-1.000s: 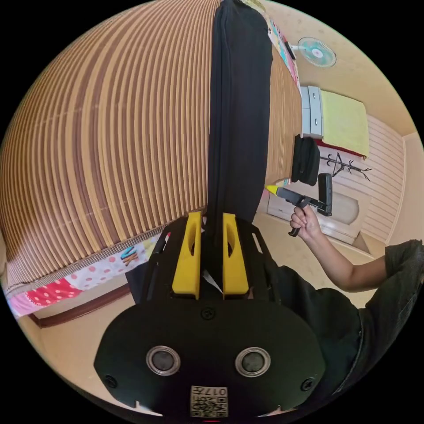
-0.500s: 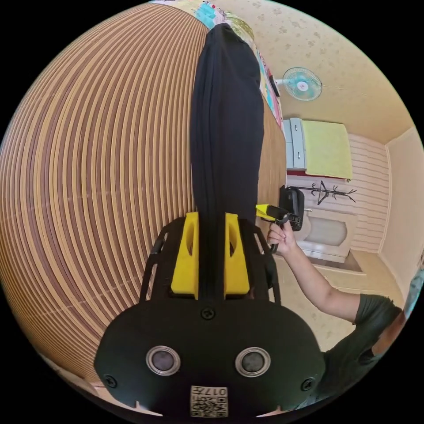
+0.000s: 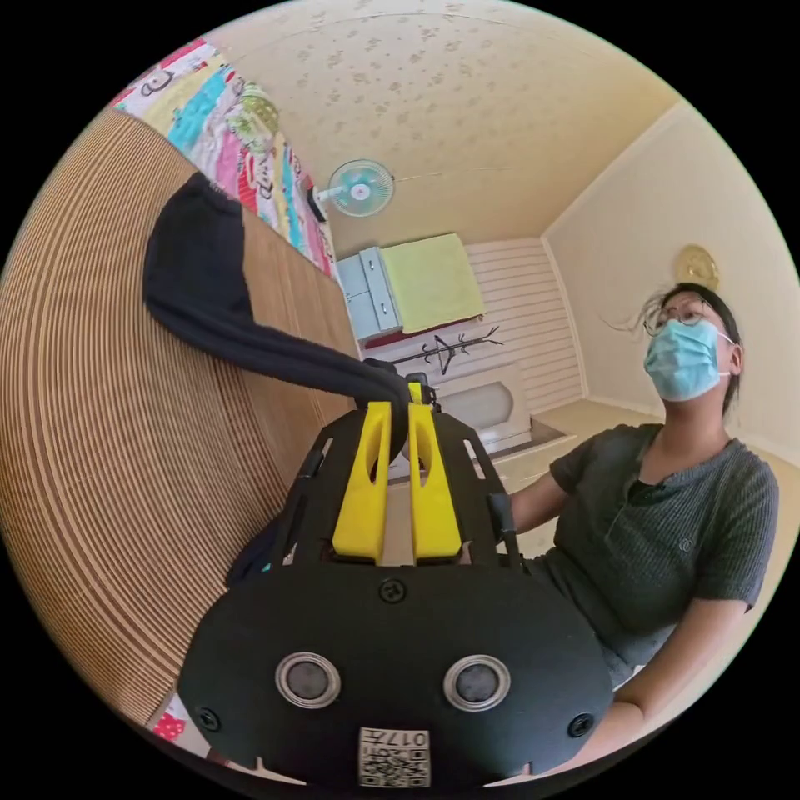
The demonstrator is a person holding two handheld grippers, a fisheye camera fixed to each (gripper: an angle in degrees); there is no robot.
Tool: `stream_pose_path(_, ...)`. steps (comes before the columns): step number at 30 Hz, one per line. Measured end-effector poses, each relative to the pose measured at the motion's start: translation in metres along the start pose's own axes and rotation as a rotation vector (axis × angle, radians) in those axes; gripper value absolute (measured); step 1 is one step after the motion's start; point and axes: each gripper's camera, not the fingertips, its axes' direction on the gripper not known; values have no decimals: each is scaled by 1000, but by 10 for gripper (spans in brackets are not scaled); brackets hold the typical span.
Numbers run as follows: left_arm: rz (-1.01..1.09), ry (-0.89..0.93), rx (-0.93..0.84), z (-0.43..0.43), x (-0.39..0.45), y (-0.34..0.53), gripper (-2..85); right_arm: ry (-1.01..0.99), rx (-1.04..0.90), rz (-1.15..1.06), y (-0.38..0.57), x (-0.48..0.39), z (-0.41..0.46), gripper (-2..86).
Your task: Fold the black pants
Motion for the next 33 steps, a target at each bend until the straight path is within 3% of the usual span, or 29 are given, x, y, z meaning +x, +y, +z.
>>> stream_pose_path(8, 382, 103, 46, -38, 202, -23, 41, 25, -41, -397, -6, -203, -10, 9)
stream_pose_path(13, 475, 57, 108, -55, 247, -65, 42, 90, -25, -482, -47, -256, -2, 8)
stream_pose_path(18, 267, -240, 139, -49, 188, -118, 42, 437, -74, -295, -133, -194, 33, 6)
stream_pose_path(24, 80, -420, 88, -40, 84, -159, 43, 522, -132, -120, -181, -92, 69, 9)
stream_pose_path(29, -3, -604, -180, -2, 13, -89, 46, 637, -273, -82, -99, -39, 99, 20)
stream_pose_path(33, -247, -576, -324, 19, -41, 7, 51, 595, -325, 214, 20, 38, 96, 34)
